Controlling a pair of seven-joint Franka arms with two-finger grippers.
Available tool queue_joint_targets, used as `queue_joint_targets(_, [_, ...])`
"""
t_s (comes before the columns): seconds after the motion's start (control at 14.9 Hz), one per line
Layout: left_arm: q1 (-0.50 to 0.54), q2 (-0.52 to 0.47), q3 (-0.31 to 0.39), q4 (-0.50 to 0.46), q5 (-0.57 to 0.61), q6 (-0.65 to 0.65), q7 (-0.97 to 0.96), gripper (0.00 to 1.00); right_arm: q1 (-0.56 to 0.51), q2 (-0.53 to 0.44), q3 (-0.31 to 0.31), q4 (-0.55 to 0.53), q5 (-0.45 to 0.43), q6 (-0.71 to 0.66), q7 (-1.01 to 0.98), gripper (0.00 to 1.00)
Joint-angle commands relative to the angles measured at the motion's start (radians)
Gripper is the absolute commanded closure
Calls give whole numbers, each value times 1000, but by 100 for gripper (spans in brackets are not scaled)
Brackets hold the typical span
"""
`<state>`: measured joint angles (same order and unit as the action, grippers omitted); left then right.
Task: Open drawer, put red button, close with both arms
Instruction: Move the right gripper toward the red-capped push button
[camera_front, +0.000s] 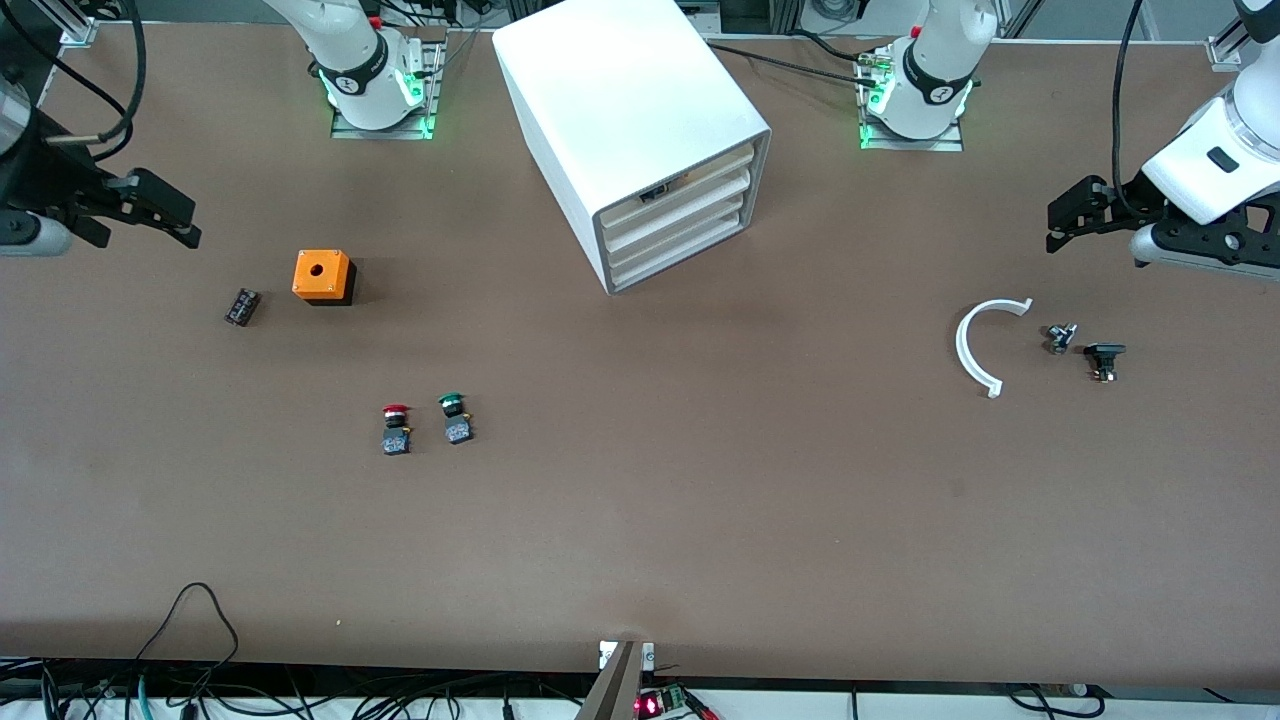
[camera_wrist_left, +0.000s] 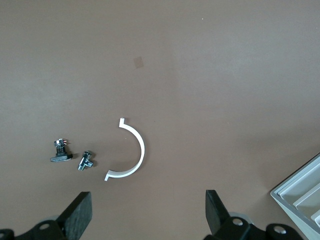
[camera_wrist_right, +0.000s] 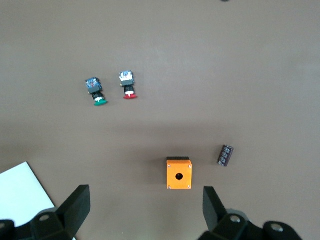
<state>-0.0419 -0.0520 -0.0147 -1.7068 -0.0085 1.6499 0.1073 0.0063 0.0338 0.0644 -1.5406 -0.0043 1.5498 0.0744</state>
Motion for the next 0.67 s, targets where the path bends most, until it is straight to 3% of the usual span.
queue_joint_targets(0.0, [-9, -6, 2, -2, 22, -10, -6, 0, -8, 21, 6, -3, 10, -19, -8, 0])
queue_joint_targets(0.4, [-10, -8, 1, -2, 10, -33, -5, 0, 9, 153, 8, -18, 9, 30, -12, 0])
queue_joint_targets(0.6, [-15, -6, -20, 3, -23, -87, 0, 0, 35, 221, 8, -24, 9, 157, -8, 0])
